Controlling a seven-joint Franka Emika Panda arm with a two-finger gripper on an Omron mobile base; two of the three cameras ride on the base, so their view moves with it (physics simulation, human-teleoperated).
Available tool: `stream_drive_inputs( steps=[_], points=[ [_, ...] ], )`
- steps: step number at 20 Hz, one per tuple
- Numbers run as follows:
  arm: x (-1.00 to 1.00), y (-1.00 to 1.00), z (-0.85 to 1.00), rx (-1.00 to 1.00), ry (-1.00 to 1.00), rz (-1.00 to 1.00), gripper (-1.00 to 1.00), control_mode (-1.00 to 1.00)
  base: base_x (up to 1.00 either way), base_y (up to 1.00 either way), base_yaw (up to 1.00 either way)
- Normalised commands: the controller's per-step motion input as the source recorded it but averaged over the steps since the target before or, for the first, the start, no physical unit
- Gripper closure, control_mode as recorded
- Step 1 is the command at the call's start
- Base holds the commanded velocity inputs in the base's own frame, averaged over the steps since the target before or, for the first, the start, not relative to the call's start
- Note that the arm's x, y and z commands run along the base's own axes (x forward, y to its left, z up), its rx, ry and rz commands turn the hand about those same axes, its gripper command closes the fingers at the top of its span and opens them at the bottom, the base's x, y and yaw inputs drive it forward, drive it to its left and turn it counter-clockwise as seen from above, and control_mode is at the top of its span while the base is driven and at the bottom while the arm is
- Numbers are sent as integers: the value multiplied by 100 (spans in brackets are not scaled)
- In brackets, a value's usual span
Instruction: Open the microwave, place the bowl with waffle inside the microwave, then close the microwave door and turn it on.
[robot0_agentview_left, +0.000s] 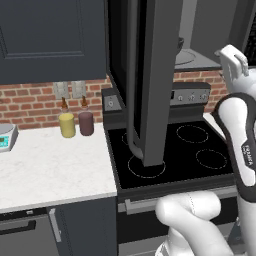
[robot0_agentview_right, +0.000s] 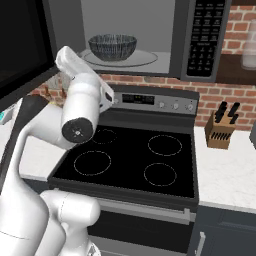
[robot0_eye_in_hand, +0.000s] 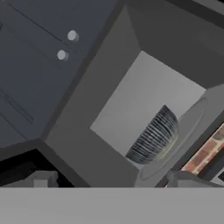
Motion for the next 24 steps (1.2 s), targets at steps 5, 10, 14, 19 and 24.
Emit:
stream_drive_inputs(
  steps=[5, 10, 14, 19, 24],
  points=[
    [-89, 16, -4, -19, -4, 0, -100, -100, 0, 0, 0],
    [-70, 6, 26, -15, 1, 0, -100, -100, 0, 0, 0],
    [-21, 34, -15, -31, 3, 0, -100, -100, 0, 0, 0],
    [-1, 45, -64, -31, -3, 0, -100, -100, 0, 0, 0],
    [14, 27, -76, -21, -12, 0, -100, -100, 0, 0, 0]
  ],
)
